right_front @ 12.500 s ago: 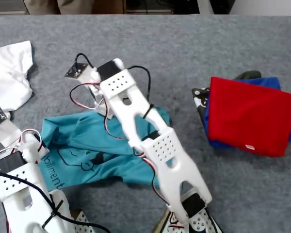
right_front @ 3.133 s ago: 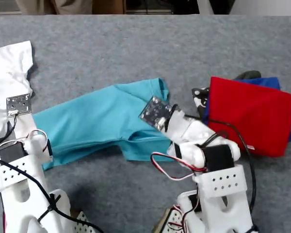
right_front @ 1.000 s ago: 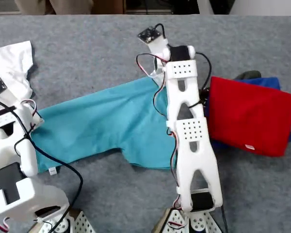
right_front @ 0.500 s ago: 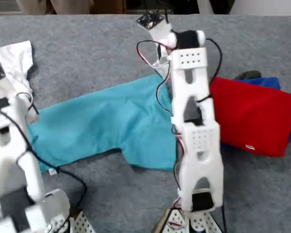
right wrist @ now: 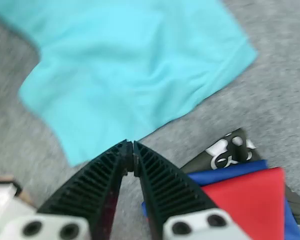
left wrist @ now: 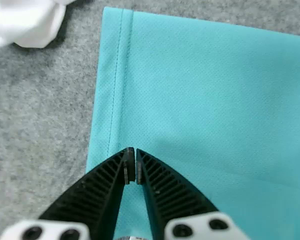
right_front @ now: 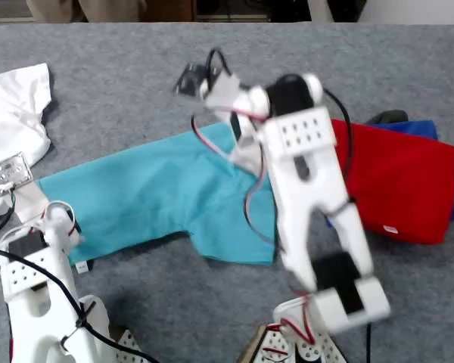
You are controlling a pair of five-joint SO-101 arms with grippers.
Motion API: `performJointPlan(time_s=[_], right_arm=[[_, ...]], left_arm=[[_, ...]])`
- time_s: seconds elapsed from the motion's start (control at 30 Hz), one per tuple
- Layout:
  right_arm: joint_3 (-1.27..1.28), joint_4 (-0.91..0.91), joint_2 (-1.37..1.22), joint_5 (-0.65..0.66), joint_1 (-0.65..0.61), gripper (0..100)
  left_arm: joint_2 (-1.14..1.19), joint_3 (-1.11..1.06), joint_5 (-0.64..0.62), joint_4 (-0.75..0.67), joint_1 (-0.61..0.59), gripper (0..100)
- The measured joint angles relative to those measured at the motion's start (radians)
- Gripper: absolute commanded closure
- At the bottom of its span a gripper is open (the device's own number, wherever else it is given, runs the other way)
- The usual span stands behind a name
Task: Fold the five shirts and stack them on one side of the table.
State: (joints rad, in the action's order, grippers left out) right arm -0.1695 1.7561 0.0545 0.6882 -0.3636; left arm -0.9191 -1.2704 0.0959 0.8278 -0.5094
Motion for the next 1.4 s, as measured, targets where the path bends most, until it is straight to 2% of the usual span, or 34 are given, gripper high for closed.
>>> performJointPlan(time_s=[0.1, 0.27, 0.37, 0.53, 0.6, 0.73, 0.9, 1.13, 1.4], right_arm=[[0.218, -0.035, 0.15, 0.086, 0.0, 95.8], [0.608, -0.118, 0.351, 0.238, 0.0, 83.3], [0.81, -0.178, 0.442, 0.301, -0.017, 81.1], [1.045, -0.279, 0.512, 0.321, -0.157, 80.7], [1.102, -0.359, 0.512, 0.292, -0.199, 80.7], [1.123, -0.502, 0.442, 0.253, -0.229, 78.6], [1.092, -0.612, 0.236, 0.249, -0.233, 76.9], [0.936, -0.623, -0.012, 0.249, -0.233, 76.9], [0.876, -0.62, -0.087, 0.249, -0.233, 77.1]], left_arm=[[-0.002, -0.051, 0.0, -0.06, -0.028, 98], [-0.009, -0.063, 0.0, -0.078, -0.044, 98], [-0.011, -0.063, 0.002, -0.078, -0.044, 98], [-0.011, -0.063, 0.002, -0.08, -0.044, 98], [-0.011, -0.063, 0.002, -0.081, -0.044, 98], [-0.011, -0.063, 0.002, -0.081, -0.044, 98], [-0.011, -0.063, 0.002, -0.081, -0.044, 98], [-0.011, -0.063, 0.002, -0.081, -0.044, 98], [-0.011, -0.063, 0.002, -0.081, -0.044, 98]])
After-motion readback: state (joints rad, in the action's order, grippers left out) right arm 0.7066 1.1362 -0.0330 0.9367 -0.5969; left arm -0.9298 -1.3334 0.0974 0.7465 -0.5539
